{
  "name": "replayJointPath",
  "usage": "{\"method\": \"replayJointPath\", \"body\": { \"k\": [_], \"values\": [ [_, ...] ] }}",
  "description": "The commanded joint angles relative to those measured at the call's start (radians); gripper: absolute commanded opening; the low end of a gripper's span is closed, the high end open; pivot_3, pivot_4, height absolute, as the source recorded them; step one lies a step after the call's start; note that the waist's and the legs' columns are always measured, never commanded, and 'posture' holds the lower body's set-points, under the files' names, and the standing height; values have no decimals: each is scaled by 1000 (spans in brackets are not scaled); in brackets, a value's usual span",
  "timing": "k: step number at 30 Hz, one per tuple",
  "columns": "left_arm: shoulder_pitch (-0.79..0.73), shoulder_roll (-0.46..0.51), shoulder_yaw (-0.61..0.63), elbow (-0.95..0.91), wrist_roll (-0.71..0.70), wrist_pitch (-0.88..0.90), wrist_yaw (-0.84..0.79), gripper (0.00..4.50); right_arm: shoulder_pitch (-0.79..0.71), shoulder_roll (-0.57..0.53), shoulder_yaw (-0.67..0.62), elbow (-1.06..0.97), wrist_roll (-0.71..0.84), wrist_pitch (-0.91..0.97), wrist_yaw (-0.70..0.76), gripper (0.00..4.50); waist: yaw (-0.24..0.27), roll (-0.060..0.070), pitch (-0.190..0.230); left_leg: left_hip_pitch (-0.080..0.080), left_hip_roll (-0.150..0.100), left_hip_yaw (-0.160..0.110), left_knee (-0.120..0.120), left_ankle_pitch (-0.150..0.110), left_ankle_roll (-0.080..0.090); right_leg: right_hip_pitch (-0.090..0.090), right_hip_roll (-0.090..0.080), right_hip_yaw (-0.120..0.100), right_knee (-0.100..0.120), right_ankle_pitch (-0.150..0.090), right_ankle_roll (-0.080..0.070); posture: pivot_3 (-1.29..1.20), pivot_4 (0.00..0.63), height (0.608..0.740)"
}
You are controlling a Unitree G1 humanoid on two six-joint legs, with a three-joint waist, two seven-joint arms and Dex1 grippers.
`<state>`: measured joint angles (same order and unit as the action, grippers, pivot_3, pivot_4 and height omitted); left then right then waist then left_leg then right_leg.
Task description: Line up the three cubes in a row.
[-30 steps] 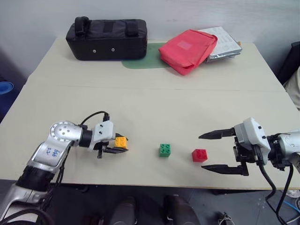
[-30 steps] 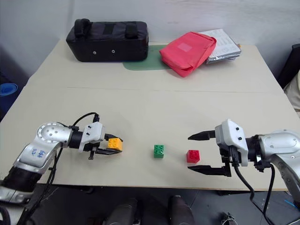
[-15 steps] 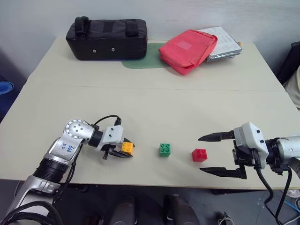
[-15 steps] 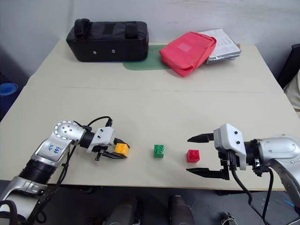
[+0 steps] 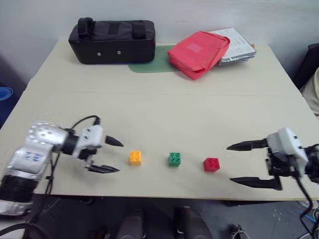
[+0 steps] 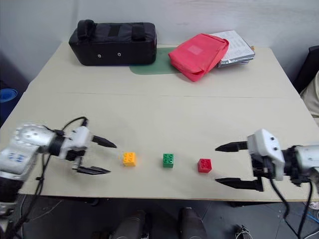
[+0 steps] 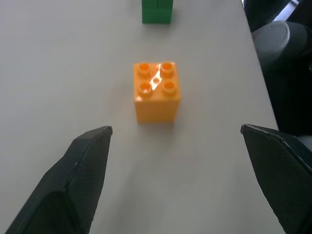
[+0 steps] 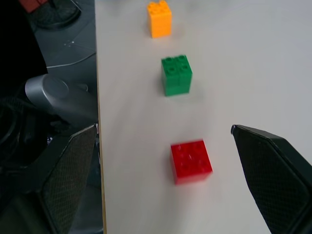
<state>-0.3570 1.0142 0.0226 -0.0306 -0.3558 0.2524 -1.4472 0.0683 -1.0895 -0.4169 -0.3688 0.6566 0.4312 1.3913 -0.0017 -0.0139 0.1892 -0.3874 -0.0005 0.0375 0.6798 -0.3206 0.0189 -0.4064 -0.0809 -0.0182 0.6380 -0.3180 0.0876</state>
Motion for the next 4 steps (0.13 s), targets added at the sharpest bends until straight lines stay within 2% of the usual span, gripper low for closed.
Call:
{"method": "replayJointPath", "body": {
  "k": [1,4],
  "values": [
    [56,101,145,-55,-100,64,-68,4456,47,-28,-120,79,-8,-41,93,4500,0,0,0,0,0,0,0,0,0,0,0,0,0,0,0,0,150,740],
    [84,137,191,-57,-123,54,-92,4456,62,-25,-135,127,-19,-63,119,4500,0,0,0,1,0,0,-1,0,0,1,-1,0,-1,0,0,0,150,740]
  ]
}}
